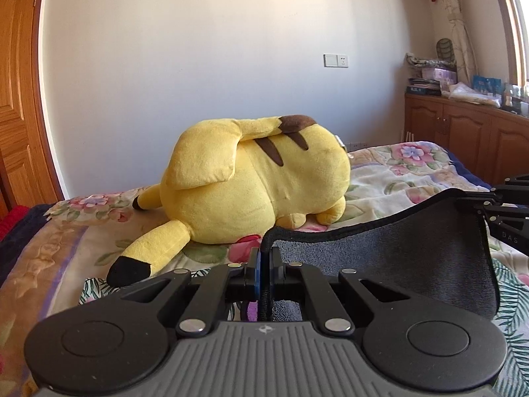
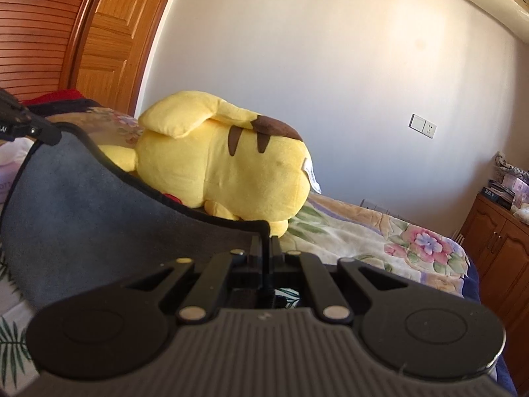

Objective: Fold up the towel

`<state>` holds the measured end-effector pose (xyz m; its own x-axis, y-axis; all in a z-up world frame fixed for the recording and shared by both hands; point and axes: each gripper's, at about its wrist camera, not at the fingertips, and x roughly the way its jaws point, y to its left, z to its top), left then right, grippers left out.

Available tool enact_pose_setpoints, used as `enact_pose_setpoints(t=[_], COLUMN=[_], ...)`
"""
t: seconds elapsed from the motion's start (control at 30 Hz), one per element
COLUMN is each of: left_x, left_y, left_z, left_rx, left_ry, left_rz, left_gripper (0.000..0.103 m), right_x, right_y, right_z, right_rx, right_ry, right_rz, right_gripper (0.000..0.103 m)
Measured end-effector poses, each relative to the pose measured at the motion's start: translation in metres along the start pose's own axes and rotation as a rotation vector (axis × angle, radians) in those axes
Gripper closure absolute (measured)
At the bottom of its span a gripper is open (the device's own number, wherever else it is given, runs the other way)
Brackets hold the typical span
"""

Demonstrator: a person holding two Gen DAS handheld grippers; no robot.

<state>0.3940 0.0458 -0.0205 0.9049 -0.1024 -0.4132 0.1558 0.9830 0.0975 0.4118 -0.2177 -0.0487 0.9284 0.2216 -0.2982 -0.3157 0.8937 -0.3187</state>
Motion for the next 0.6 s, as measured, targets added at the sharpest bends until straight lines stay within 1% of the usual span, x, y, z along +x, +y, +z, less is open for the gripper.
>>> enact_pose_setpoints(t=[0.2, 0.33, 0.47, 0.6], left_x=[0.032, 0.055, 0.073, 0.084], left_y=[0.004, 0.009, 0.008, 0.008], left_z=[-0.014, -0.024, -0.034, -0.041], left_rx=[0.013, -0.037, -0.046, -0.041], left_ry=[0.022, 0.055, 0.083, 0.106], left_rz=[0.018, -0.008, -0.002, 0.008], left_gripper=[0.103, 0.103, 0.103, 0.103], right_x=[0.025, 0.042, 0.058, 0.067], right_y=[0.002, 0.007, 0.009, 0.007], right_z=[-0.018, -0.027, -0.039, -0.048], right_rx=[0.008, -0.016, -0.022, 0.002], right_ry=[0.026, 0.043, 0.081, 0.115], right_rz=[-0.002, 0.005, 0.013, 0.022], right_gripper=[0.099, 0.099, 0.099, 0.099])
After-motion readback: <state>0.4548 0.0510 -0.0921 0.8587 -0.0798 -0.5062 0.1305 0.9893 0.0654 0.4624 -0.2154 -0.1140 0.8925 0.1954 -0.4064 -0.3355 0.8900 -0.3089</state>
